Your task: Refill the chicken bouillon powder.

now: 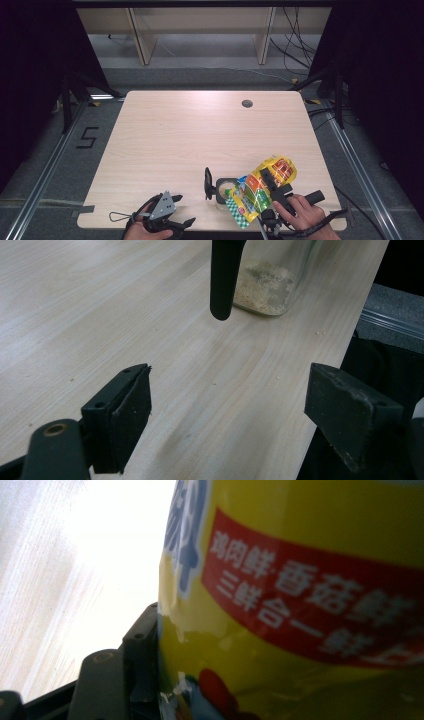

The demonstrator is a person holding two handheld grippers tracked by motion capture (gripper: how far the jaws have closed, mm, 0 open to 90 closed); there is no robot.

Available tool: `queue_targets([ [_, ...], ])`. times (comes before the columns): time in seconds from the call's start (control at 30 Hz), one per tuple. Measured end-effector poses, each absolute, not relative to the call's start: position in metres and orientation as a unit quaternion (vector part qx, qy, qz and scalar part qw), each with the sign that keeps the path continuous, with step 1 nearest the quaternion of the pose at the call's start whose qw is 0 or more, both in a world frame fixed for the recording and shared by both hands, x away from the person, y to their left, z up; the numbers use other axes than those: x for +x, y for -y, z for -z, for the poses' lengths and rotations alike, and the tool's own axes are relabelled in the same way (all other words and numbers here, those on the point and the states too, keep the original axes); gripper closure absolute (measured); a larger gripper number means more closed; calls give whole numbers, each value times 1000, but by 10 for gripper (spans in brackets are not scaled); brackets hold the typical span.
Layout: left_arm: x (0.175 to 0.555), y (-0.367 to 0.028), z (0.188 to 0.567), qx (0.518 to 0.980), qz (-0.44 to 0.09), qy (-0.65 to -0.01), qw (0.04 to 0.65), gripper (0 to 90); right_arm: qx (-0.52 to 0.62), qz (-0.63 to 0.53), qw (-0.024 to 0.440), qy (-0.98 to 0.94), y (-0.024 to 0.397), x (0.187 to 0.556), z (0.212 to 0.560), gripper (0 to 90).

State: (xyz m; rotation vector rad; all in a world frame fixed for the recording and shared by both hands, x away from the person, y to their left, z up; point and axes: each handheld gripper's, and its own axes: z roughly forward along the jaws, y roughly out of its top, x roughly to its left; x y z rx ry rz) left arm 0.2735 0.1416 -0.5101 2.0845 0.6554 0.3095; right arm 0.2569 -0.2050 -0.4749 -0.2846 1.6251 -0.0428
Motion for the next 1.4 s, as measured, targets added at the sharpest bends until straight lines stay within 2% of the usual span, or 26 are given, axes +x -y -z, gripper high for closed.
queue_targets([
  [0.07, 274, -142, 509, 844, -123, -265, 449, 181, -88, 7, 682, -726, 206, 254, 481, 356],
  [0.7, 275, -143, 509, 844, -128, -262, 450, 182, -94, 9, 683, -724, 206, 254, 479, 358],
  [0.87, 274, -143, 509, 843, -127, -263, 451, 182, -110, 16, 683, -722, 206, 255, 477, 358],
  [0.9, 274, -143, 509, 843, -126, -264, 451, 182, -169, 33, 676, -716, 204, 259, 471, 358],
  [0.93, 275, -144, 509, 849, -132, -260, 441, 181, -107, 15, 683, -723, 207, 255, 478, 358],
  [1.0, 273, -143, 509, 846, -126, -263, 446, 181, -158, 30, 676, -720, 204, 259, 473, 358],
  [1.03, 273, -143, 509, 846, -127, -263, 447, 182, -103, 14, 682, -724, 207, 255, 479, 358],
  [1.17, 275, -143, 509, 847, -131, -260, 444, 182, -130, 22, 676, -725, 205, 257, 476, 358],
  [1.23, 274, -142, 510, 845, -128, -264, 448, 182, -99, 14, 683, -724, 206, 255, 480, 358],
  [1.27, 274, -143, 509, 847, -128, -260, 445, 181, -145, 27, 677, -721, 204, 259, 475, 358],
  [1.3, 275, -143, 508, 848, -132, -253, 447, 182, -133, 25, 677, -724, 205, 258, 476, 358],
  [1.33, 275, -143, 509, 848, -131, -254, 446, 182, -216, 46, 670, -709, 200, 264, 466, 358],
  [1.37, 275, -143, 509, 848, -129, -256, 445, 182, -122, 20, 677, -725, 205, 257, 477, 358],
  [1.4, 275, -143, 509, 848, -129, -256, 445, 182, -122, 20, 677, -725, 205, 257, 477, 358],
])
